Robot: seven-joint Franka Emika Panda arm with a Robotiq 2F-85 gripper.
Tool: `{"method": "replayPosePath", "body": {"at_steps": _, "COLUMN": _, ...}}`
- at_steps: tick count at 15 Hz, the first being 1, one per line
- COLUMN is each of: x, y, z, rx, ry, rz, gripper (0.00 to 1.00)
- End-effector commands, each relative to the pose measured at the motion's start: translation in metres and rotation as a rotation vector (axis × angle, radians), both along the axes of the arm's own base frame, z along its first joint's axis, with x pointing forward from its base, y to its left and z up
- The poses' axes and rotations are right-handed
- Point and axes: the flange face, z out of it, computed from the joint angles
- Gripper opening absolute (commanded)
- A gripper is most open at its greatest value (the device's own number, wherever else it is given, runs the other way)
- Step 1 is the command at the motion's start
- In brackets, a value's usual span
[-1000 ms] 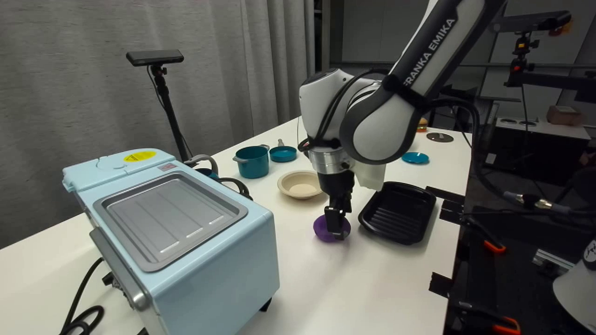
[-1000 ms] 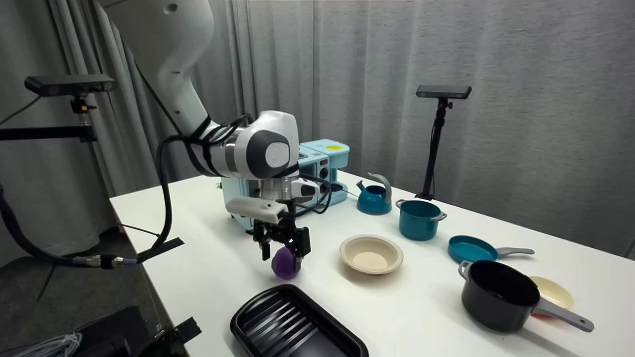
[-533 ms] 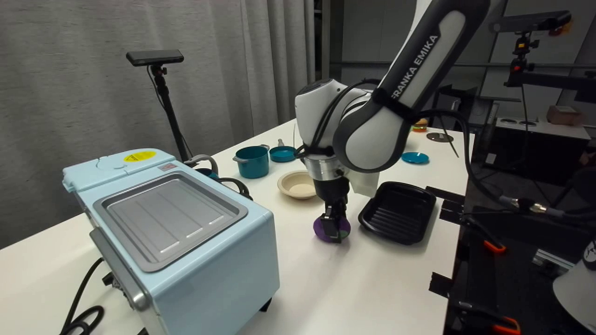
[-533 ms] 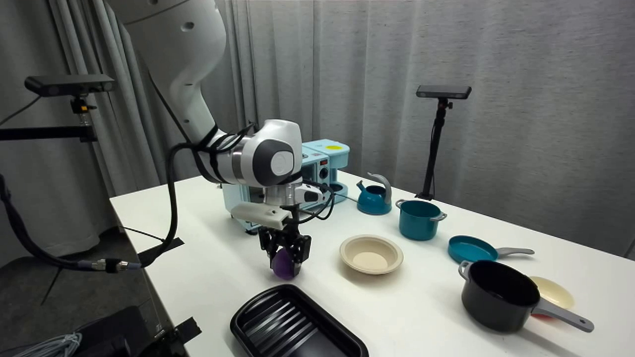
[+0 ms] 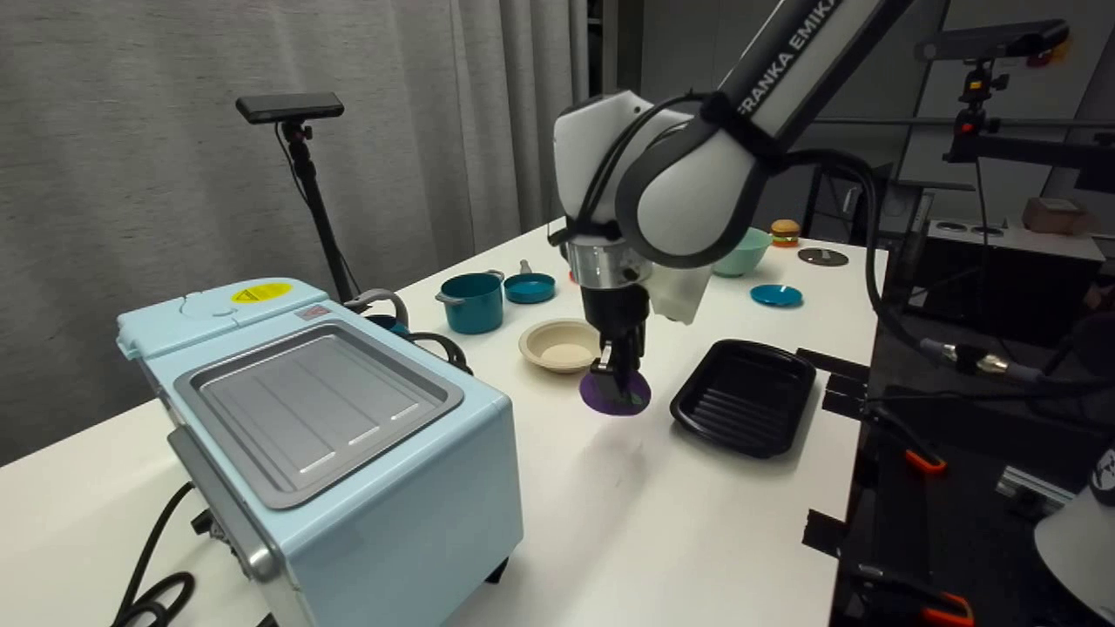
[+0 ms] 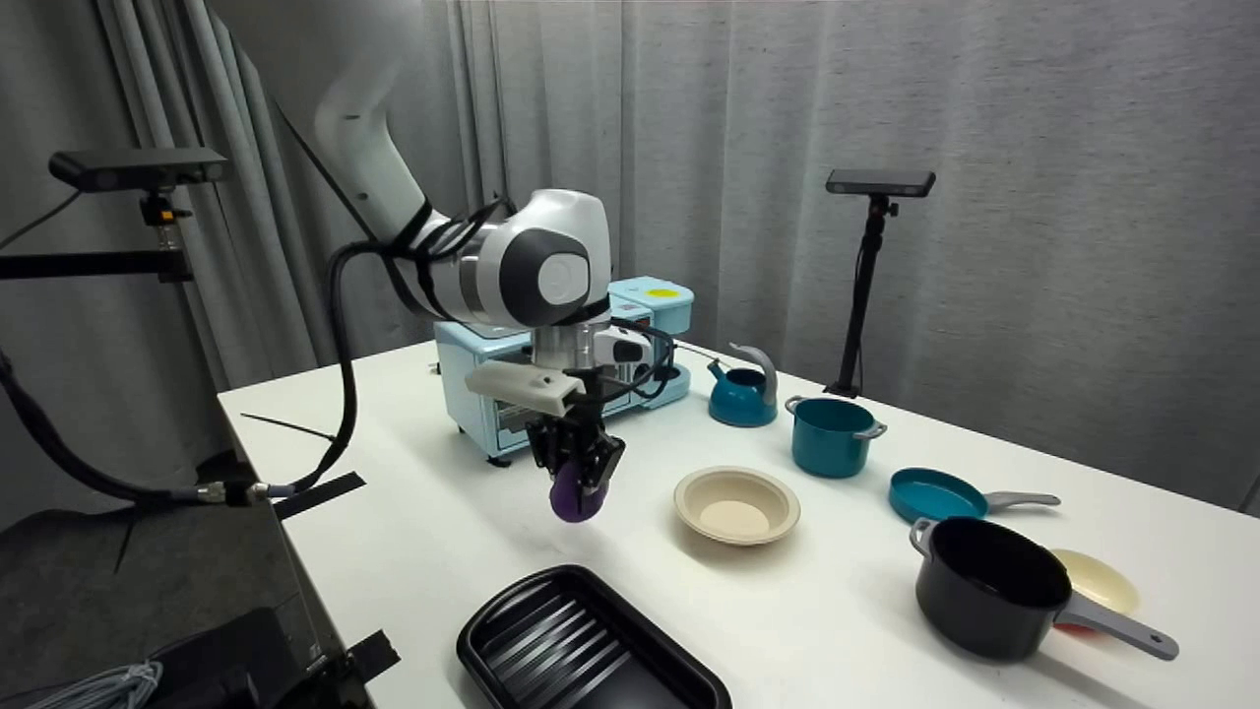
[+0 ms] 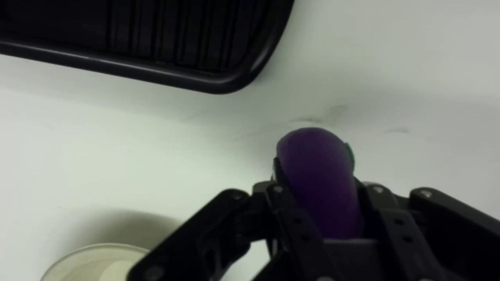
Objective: Put the purple plushie in the white bowl
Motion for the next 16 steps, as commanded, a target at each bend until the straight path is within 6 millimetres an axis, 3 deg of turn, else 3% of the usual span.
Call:
{"method": "replayPosePath", "body": {"at_steps": 1, "x": 0.009, "y": -0.021, "z": 0.058, "rx": 0.035, "ry": -0.039, "rz": -0.069, "gripper": 0.05}}
{"method": "replayPosePath", "body": {"at_steps": 5, "x": 0.031, "y": -0.051, "z": 0.109, "rx": 0.061, "ry": -0.124, "rz": -0.135, "gripper": 0.06}}
{"method": "replayPosePath", "body": {"at_steps": 7, "x": 0.047, "y": -0.067, "z": 0.122, "rx": 0.083, "ry": -0.173, "rz": -0.164, "gripper": 0.06}}
{"method": "replayPosePath", "body": {"at_steps": 10, "x": 0.068, "y": -0.087, "z": 0.116, "rx": 0.118, "ry": -0.208, "rz": -0.219, "gripper": 0.06}}
{"method": "replayPosePath", "body": {"at_steps": 16, "x": 0.101, "y": -0.098, "z": 0.052, "rx": 0.109, "ry": -0.171, "rz": -0.287, "gripper": 0.06}}
